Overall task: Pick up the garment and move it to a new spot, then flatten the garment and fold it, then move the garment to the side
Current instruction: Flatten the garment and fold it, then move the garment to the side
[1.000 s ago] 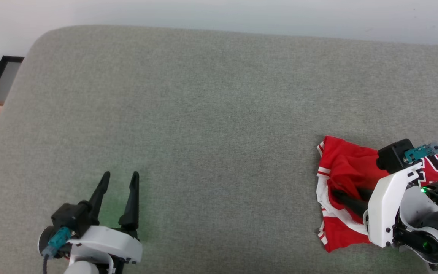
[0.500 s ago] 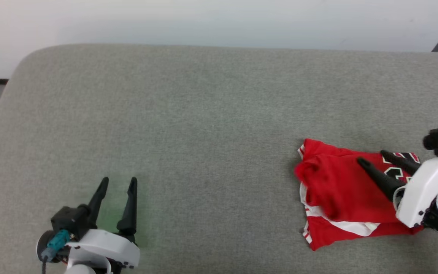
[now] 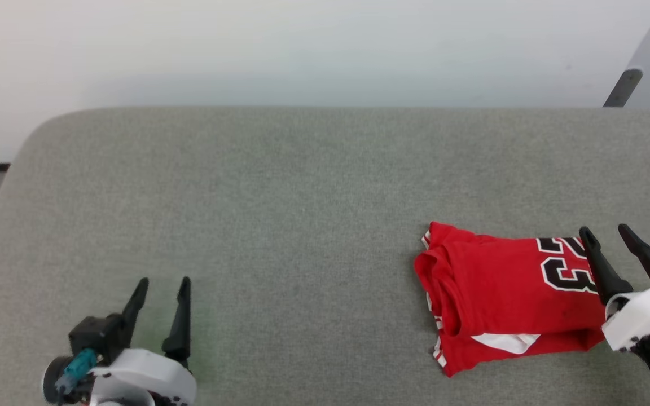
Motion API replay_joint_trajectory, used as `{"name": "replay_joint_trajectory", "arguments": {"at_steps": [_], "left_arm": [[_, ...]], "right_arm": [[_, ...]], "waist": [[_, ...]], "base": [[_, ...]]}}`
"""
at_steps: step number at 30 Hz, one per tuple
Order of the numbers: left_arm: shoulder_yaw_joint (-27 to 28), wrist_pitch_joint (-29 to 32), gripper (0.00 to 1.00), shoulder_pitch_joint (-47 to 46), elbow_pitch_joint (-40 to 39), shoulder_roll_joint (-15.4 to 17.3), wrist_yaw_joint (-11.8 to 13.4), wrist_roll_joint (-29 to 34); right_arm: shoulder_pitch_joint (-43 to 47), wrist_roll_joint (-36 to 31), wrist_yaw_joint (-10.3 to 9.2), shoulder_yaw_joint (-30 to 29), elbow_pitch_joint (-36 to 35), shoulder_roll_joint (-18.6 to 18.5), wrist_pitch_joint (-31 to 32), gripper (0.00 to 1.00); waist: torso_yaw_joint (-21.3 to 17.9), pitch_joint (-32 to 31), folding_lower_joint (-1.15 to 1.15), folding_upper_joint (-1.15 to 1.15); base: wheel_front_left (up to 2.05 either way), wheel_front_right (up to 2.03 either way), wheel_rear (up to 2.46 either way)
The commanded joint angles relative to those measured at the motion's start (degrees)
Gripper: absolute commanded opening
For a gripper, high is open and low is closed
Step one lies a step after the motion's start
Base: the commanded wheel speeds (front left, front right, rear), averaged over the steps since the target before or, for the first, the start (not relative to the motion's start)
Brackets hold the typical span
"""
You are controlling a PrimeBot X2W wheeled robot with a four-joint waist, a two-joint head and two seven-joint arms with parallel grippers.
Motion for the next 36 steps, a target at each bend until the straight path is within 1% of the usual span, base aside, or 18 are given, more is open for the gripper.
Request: {"name": "replay_joint_trajectory", "arguments": {"at_steps": [1,6,15,20,29,36], "left_arm": [[0.5,0.0,1.0,1.0,-0.3,-0.1,0.2,0.2],[1.6,0.0,1.0,3.8,-2.0,-0.4,0.1,1.9],[2.3,0.0,1.0,10.9,-6.6,-1.0,-0.1,3.3],[2.4,0.0,1.0,14.7,-10.1,-1.1,-0.2,3.5],[2.8,0.0,1.0,20.7,-16.2,-1.0,0.2,3.3],[2.4,0.4,1.0,21.2,-17.4,-0.8,0.6,3.0]], "right_arm": [[0.9,-0.7,-0.04,-0.1,0.3,0.0,-0.9,1.0],[3.4,-3.7,-0.04,0.2,1.1,0.1,-4.8,1.0],[10.4,-6.3,-0.04,-5.2,-2.1,1.4,-6.5,1.0],[15.1,-7.9,-0.04,-8.9,-5.5,2.0,-5.4,1.0],[22.8,-9.8,-0.04,-16.6,-14.3,3.5,-1.3,1.0],[24.9,-11.0,-0.04,-18.6,-17.8,5.4,1.0,1.0]], "waist": [[-0.3,-1.6,0.0,0.0],[-0.6,-4.6,0.0,0.0],[-0.6,-7.3,0.0,0.0],[0.1,-8.0,0.0,0.0],[1.4,-8.3,0.0,0.0],[1.6,-8.3,0.0,0.0]], "base": [[0.0,0.0,0.0],[0.0,0.0,0.0],[0.0,0.0,0.0],[0.0,0.0,0.0],[0.0,0.0,0.0],[0.0,0.0,0.0]]}}
